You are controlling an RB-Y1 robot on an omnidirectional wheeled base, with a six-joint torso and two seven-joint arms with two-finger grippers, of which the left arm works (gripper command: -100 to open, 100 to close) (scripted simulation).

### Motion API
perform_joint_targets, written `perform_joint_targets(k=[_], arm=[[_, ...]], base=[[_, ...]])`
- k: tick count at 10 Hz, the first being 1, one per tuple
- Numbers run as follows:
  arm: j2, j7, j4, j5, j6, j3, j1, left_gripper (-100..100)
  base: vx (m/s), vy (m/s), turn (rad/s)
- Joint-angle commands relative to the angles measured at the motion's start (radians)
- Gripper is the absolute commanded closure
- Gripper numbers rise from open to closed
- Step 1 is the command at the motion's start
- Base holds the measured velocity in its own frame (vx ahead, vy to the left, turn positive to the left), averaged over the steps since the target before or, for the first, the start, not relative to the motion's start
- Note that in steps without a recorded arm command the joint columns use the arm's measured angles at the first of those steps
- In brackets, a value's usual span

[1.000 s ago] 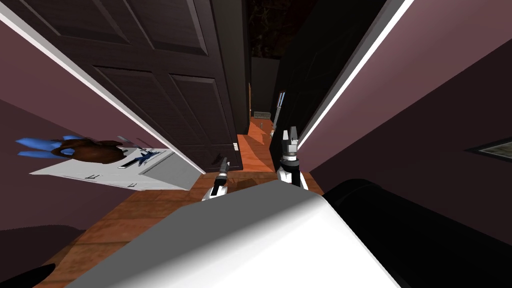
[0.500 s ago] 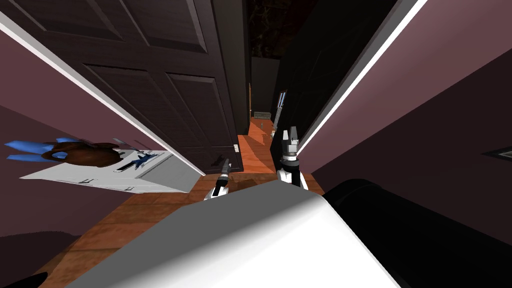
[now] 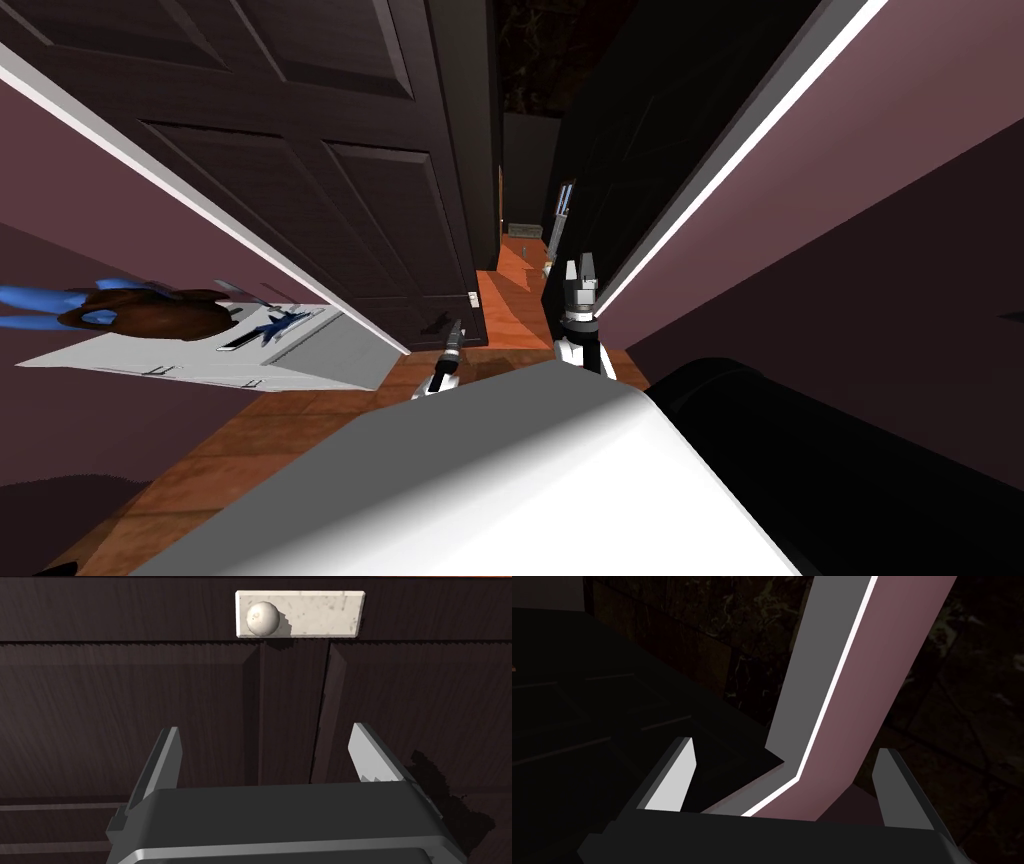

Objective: Push the door open

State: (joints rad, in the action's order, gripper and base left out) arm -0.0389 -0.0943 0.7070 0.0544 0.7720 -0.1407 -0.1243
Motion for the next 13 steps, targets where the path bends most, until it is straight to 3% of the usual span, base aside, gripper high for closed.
perform_joint_targets(k=[1,2,7,13], arm=[[0.001,-0.004,-0.032,0.003,0.01,-0.003,-0.011,-100],[0.0,-0.003,-0.018,0.002,0.005,-0.002,-0.005,-100],[-0.016,0.004,-0.031,-0.003,0.013,0.009,-0.008,-100],[-0.001,0.013,-0.045,-0.01,0.02,0.023,-0.013,-100]], base=[[0.088,0.016,-0.005],[0.037,0.005,0.0],[0.178,-0.033,-0.026],[0.2,-0.04,-0.029]])
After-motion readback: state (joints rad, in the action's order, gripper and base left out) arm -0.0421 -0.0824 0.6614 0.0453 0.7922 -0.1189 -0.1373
